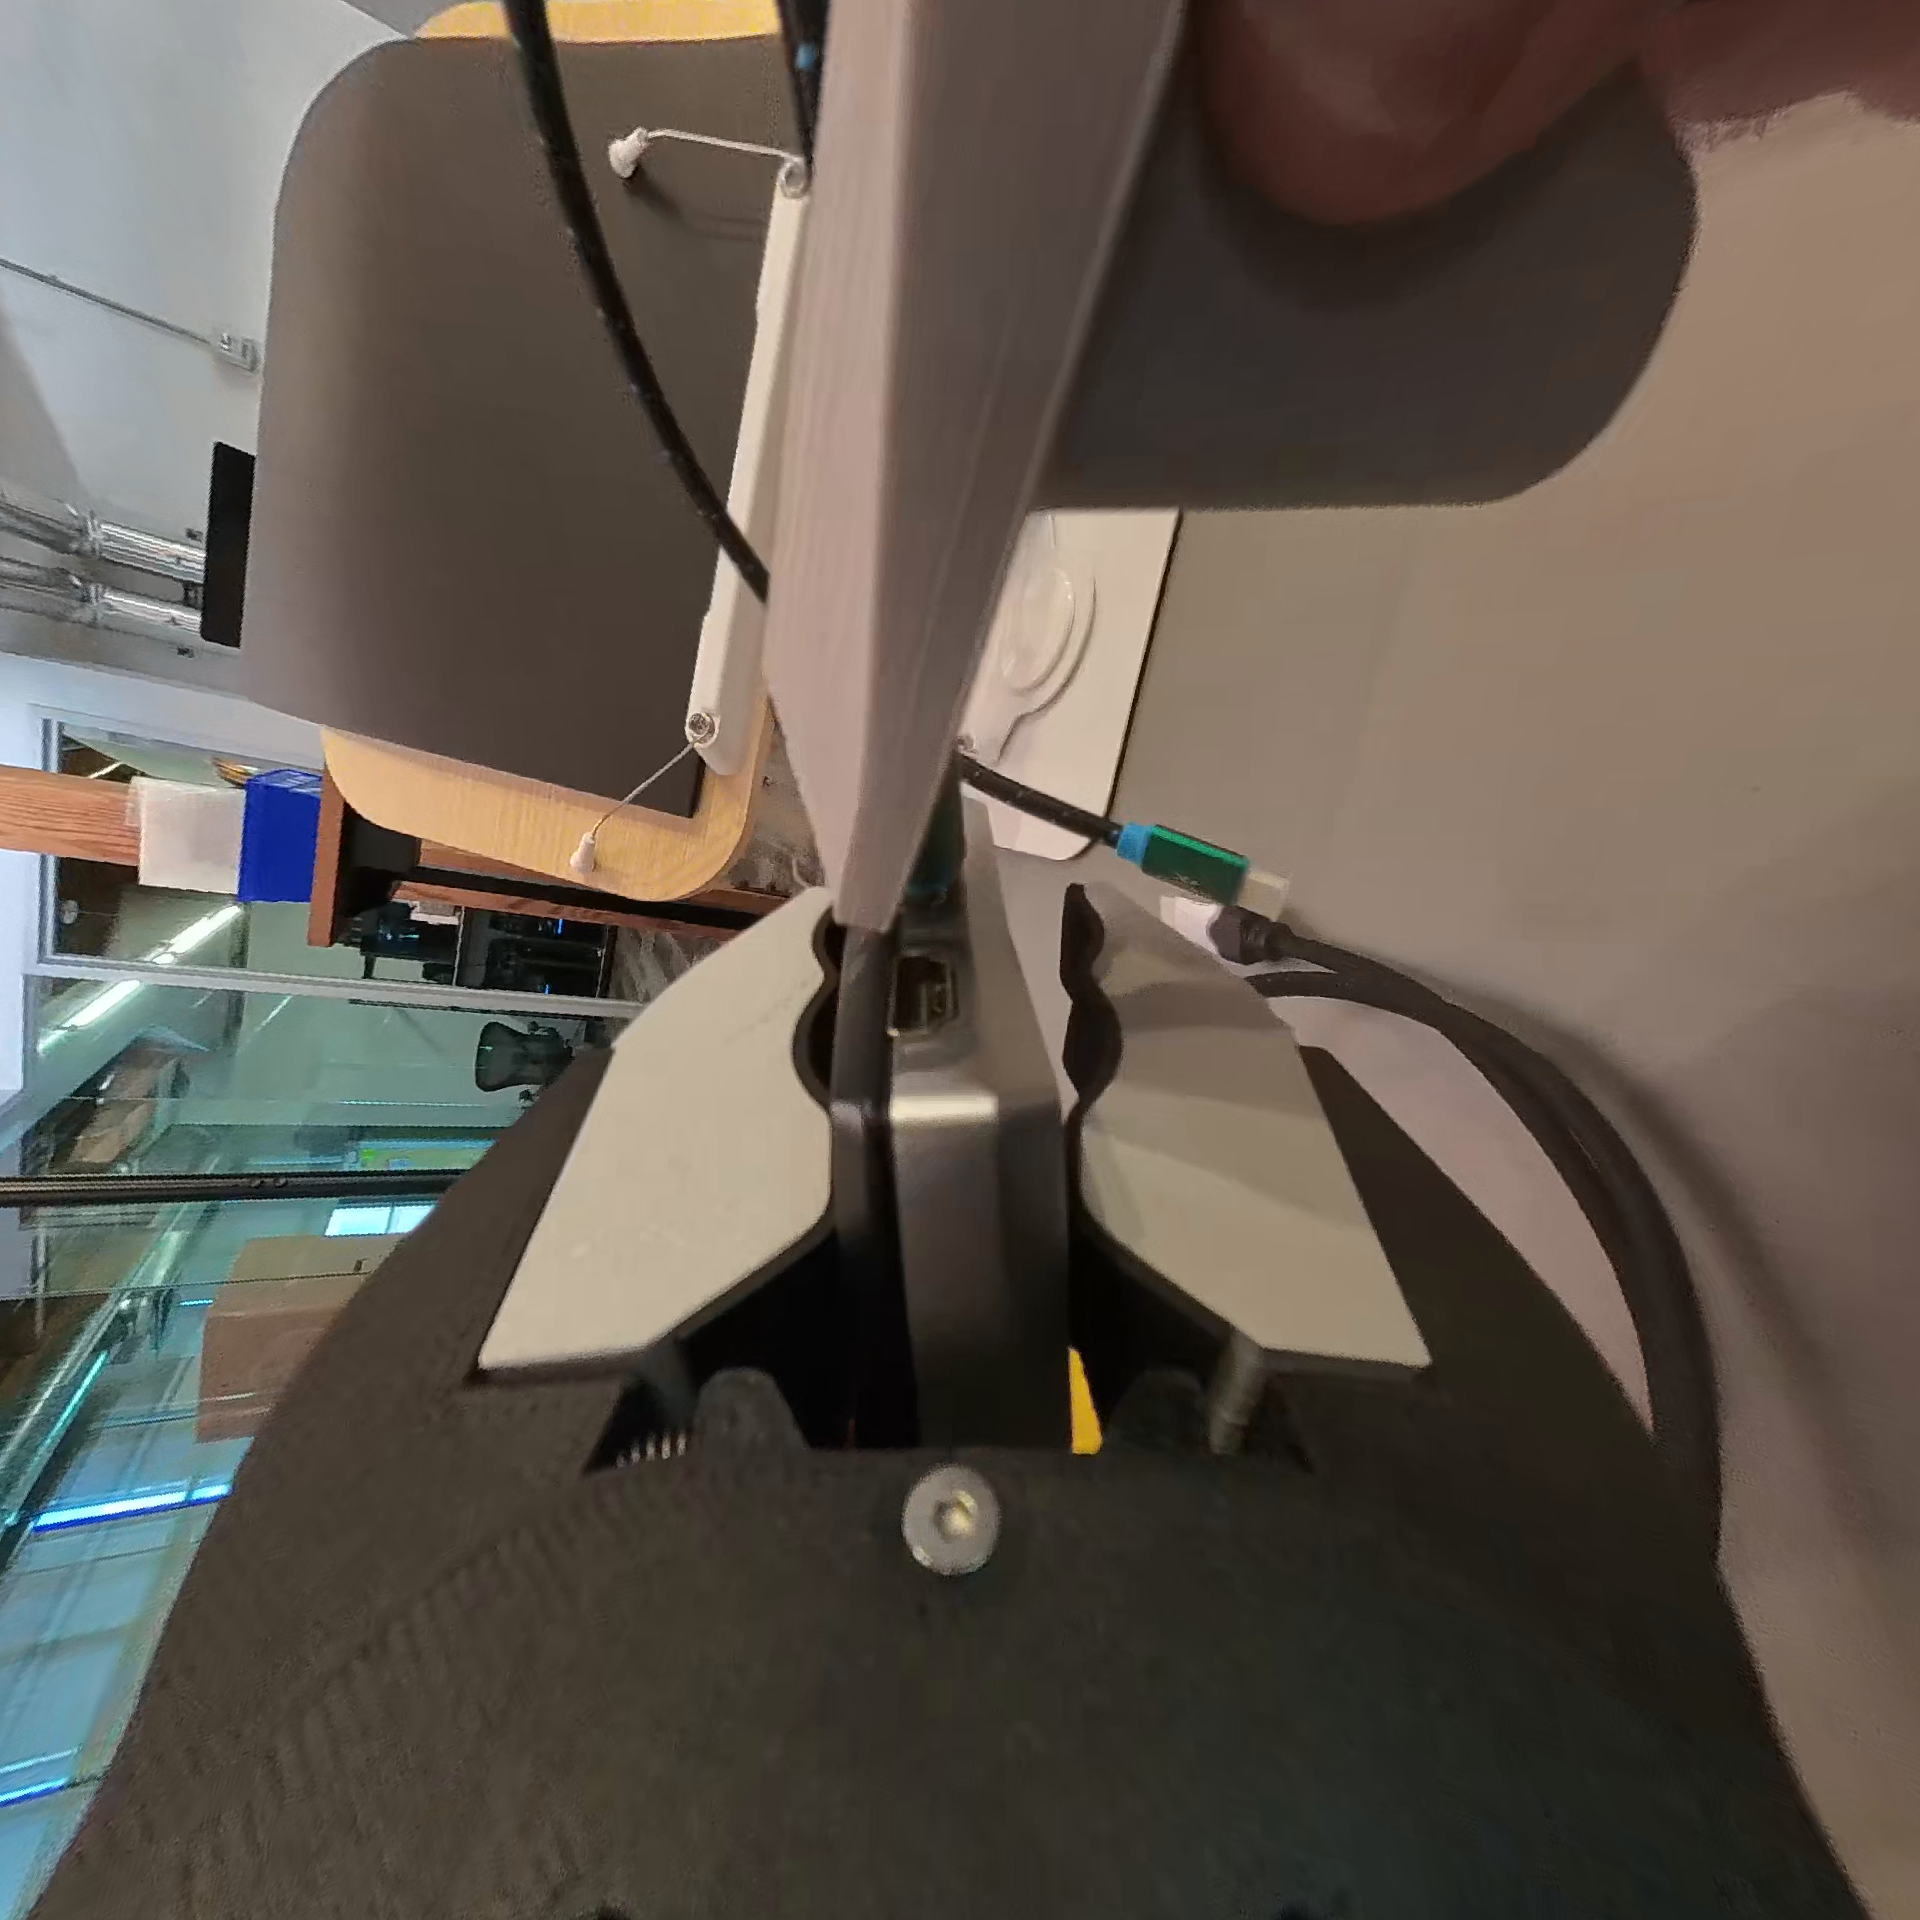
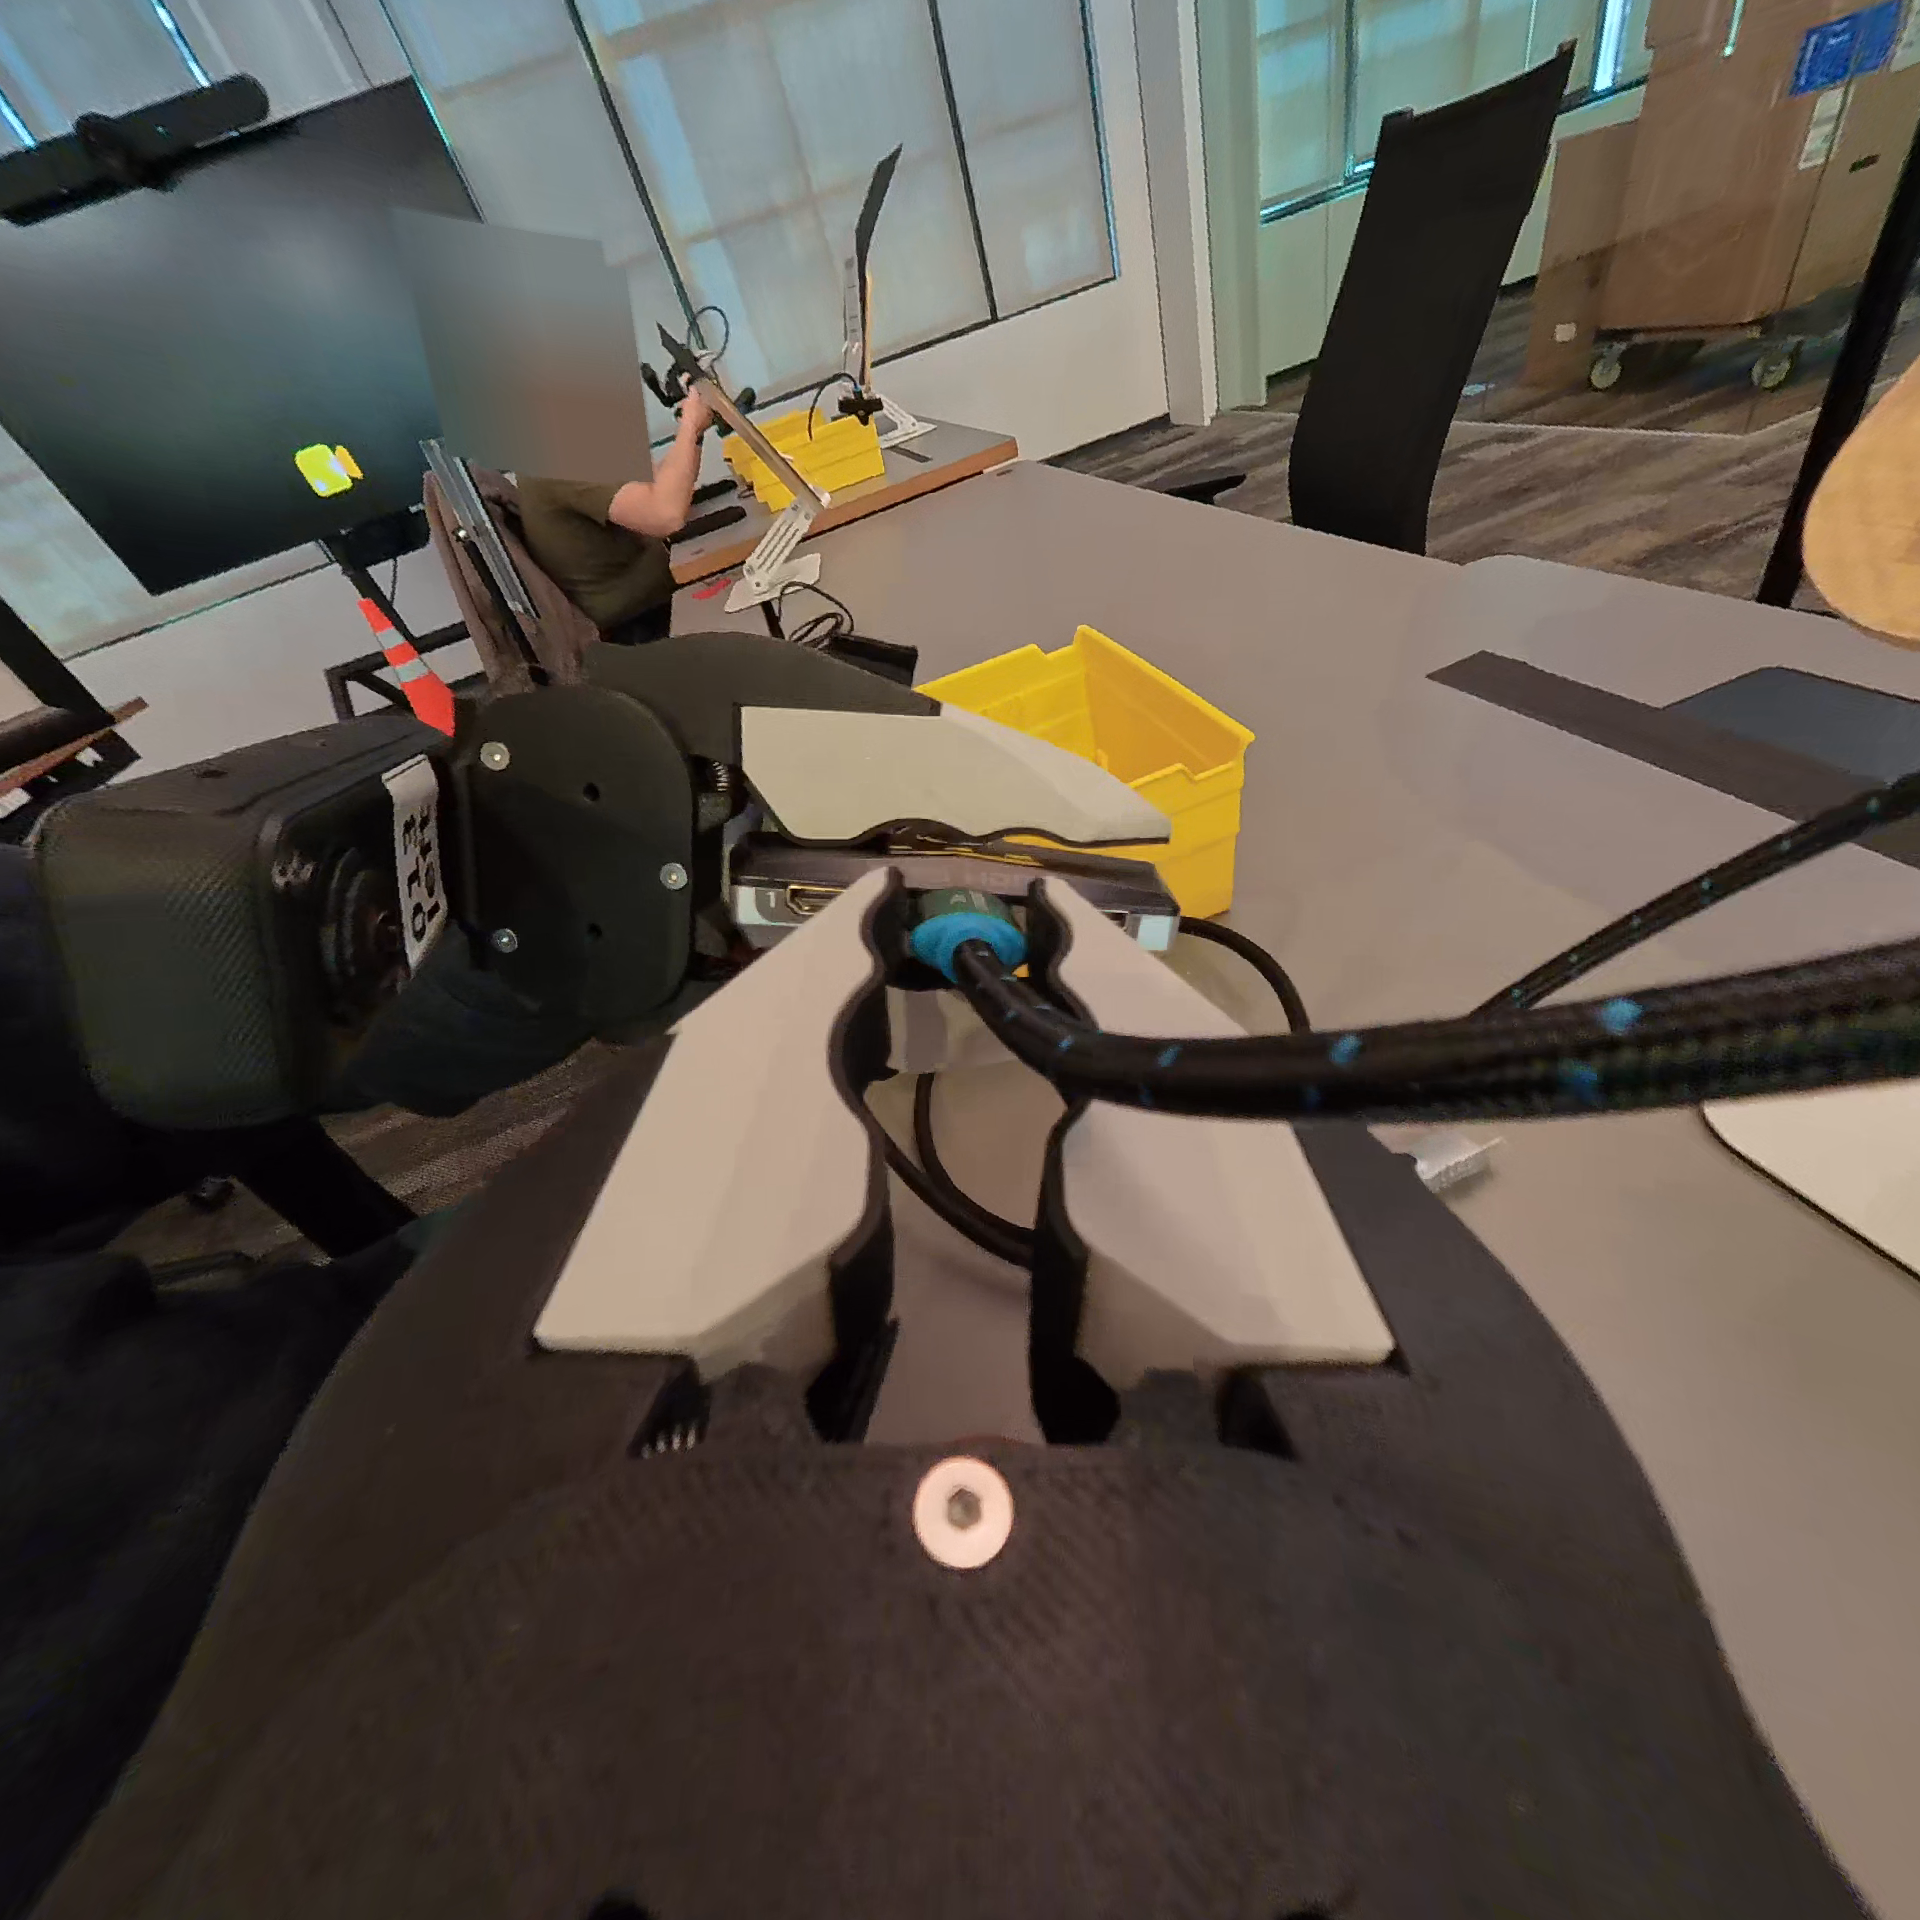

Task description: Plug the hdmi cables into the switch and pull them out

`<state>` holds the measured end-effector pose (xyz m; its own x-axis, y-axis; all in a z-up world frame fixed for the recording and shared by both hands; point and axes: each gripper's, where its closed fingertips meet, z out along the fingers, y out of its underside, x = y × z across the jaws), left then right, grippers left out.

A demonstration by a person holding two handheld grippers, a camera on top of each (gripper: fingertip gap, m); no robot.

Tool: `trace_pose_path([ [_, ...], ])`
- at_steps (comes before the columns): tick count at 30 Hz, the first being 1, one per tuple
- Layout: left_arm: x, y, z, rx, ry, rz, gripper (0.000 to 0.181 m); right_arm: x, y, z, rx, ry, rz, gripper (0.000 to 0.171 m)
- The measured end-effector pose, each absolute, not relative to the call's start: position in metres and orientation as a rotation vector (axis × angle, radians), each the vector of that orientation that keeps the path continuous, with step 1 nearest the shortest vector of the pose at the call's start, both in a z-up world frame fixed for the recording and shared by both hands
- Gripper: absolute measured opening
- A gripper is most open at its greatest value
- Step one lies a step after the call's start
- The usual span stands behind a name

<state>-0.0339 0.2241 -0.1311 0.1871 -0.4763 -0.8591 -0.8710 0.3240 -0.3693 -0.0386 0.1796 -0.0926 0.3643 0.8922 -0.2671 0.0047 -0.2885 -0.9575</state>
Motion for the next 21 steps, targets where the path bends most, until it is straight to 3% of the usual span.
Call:
trace_pose_path([
  [21,-0.045,0.218,-0.121,-1.285,1.418,0.467,0.039,-0.045,0.162,-0.087,-1.584,-0.976,1.027,0.019],
])
